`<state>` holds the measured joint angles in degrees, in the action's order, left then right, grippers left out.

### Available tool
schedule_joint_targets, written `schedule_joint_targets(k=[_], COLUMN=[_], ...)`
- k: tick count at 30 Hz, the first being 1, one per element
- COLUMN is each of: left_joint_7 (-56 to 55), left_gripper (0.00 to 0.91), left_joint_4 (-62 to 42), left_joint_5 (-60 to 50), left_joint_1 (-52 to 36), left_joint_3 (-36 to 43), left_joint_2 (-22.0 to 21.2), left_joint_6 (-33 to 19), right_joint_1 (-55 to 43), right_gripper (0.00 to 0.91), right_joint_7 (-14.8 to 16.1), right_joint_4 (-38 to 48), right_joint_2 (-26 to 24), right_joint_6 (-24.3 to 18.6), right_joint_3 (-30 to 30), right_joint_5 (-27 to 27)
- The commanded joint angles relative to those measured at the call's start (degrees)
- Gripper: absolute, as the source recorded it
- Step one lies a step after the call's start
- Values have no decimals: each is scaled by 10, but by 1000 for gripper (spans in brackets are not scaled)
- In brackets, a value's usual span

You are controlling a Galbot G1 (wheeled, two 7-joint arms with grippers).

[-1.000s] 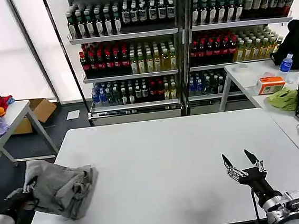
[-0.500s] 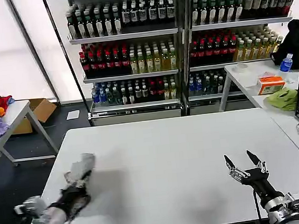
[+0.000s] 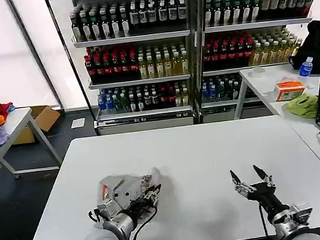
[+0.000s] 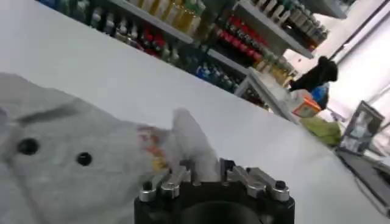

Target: Fold and organize the clothes.

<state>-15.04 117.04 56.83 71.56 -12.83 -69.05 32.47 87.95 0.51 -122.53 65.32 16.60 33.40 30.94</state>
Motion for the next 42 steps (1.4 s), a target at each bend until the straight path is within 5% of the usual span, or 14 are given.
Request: schedule_joint_targets(k=[1, 5, 8, 13, 14, 15, 16, 20, 23, 31, 37, 42], left_joint_7=[4, 30, 79, 107, 108, 109, 110, 111, 110, 104, 104, 103], left_gripper=[907, 907, 907, 907, 907, 907, 907, 907, 907, 907, 907, 907], left_joint_4=[78, 111, 104, 93, 95, 96, 97, 99, 101, 95, 83, 78], left_joint_5=[96, 71, -65, -140, -139, -138, -136, -126, -112, -95, -85, -78], left_joint_1=[-14, 15, 40, 67, 71, 76, 82, 92, 93, 85, 86, 84], left_joint_3=[-44, -147, -211, -312, -316, -327, -333, -341, -346, -339, -348, -348], left_joint_2=[23, 54, 65, 60, 60, 60, 60, 59, 58, 48, 54, 54], left_joint_6=[5, 5, -2, -16, -18, -20, -20, -18, -17, -15, -15, -14], right_joint_1=[-160, -220, -256, -268, -266, -263, -260, -247, -238, -229, -227, -200], right_gripper=[907, 907, 907, 907, 766, 60, 0, 0, 0, 0, 0, 0], right_joint_7=[-104, -123, -134, -173, -179, -188, -194, -230, -230, -123, -21, 17], right_joint_4=[30, 71, 113, 131, 137, 142, 145, 142, 125, 108, 104, 98], right_joint_2=[-4, 4, 14, 37, 38, 42, 44, 49, 38, -29, -117, -182], right_joint_6=[124, 141, 140, 149, 149, 147, 148, 142, 131, 122, 165, 167], right_joint_3=[-256, -343, -408, -448, -451, -454, -454, -448, -434, -351, -222, -171], right_joint_5=[80, 118, 148, 203, 203, 203, 205, 215, 205, 71, 68, 55])
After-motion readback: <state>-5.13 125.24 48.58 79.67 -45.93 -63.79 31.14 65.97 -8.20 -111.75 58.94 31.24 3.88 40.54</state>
